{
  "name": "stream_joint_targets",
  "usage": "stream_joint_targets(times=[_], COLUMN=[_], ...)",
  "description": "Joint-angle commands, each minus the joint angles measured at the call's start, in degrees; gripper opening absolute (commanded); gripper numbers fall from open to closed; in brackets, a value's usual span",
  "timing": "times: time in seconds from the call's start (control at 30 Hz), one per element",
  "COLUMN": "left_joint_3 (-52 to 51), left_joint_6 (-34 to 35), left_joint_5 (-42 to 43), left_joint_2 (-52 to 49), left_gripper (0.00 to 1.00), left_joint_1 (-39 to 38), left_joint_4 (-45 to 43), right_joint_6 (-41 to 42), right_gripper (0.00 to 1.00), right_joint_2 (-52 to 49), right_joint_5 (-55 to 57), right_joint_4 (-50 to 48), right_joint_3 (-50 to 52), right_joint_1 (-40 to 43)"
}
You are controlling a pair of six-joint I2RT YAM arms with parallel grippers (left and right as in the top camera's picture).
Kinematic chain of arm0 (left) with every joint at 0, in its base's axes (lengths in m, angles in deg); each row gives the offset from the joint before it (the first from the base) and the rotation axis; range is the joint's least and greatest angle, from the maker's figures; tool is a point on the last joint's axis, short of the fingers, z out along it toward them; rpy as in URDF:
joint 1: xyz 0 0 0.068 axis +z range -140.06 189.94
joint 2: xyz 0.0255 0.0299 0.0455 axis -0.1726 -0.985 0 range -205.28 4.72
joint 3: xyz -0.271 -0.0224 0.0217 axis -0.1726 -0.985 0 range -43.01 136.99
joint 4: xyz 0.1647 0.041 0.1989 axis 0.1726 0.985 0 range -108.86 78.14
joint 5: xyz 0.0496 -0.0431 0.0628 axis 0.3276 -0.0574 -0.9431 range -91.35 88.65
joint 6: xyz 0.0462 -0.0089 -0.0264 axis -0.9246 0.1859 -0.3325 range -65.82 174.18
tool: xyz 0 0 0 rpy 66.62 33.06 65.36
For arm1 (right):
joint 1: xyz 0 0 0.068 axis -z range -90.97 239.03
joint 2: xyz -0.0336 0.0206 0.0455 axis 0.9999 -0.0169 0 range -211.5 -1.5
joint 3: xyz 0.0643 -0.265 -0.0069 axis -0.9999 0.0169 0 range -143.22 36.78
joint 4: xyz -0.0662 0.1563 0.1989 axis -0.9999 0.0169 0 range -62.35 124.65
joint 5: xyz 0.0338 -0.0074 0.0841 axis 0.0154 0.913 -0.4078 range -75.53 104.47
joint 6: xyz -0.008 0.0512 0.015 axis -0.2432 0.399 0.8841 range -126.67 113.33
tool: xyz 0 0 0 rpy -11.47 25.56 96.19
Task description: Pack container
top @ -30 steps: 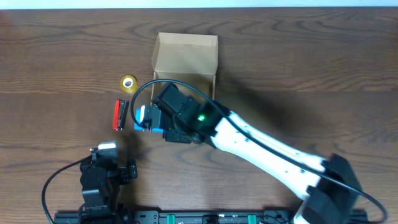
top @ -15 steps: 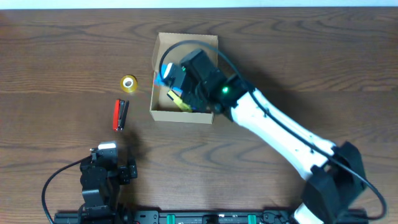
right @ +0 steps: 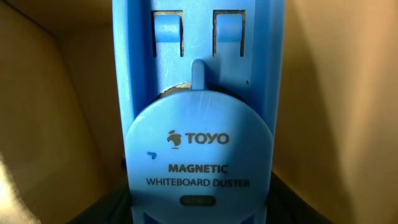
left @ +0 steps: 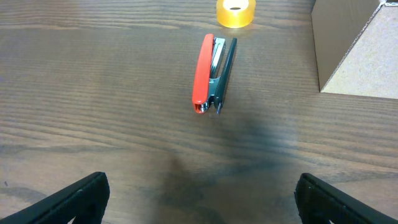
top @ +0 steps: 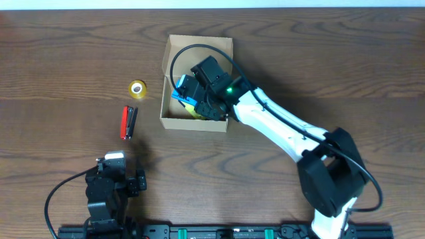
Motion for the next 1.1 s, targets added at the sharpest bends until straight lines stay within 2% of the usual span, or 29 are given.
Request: stream_joint_targets(times=[0.0,0.03,0.07,0.2,0.33,0.57,0.77,0.9,1.07], left_joint_3=[-0.6,-0.6,-0.6,-0.6,-0.6,-0.6,-0.6,-0.6,-0.6], left_joint_6=[0.9,0.9,0.9,0.9,0.9,0.9,0.9,0.9,0.9], left_joint_5=[-0.8,-0.8,-0.8,-0.8,-0.8,-0.8,-0.8,-0.8,-0.8], left_joint_2=[0.4,0.4,0.4,0.4,0.4,0.4,0.4,0.4,0.4], left_gripper=[0.95,0.96,0.95,0.95,0.95,0.95,0.95,0.95,0.95], left_joint_1=[0.2,0.2,0.2,0.2,0.2,0.2,0.2,0.2,0.2], left_joint_4=[0.0,0.0,0.0,0.0,0.0,0.0,0.0,0.0,0.0], right_joint_6=[-0.4,-0.4,-0.4,-0.4,-0.1,6.6,9.6,11.1,14.6], right_gripper=[0.59,0.75,0.83,1.00,0.99,0.99,0.99,0.99,0.99], right_joint_2=[-1.1,-1.3,-1.3,-0.9,1.1,10.1,20.5,28.4,42.7], right_joint_5=[-0.6,-0.6,-0.6,0.5,0.5,-0.8,-6.8,-9.0,-8.5], right_joint_4=[-0.7,-1.1,-1.4,-3.2,-2.9,-0.6,9.7,12.0,7.2], right_joint_3=[-1.0,-1.0,-1.0,-1.1,-2.0,-2.1,-1.4,3.9,18.4], right_joint_1=[-0.1,-0.1,-0.1,-0.1,-0.2,-0.2,2.4,5.4,8.6])
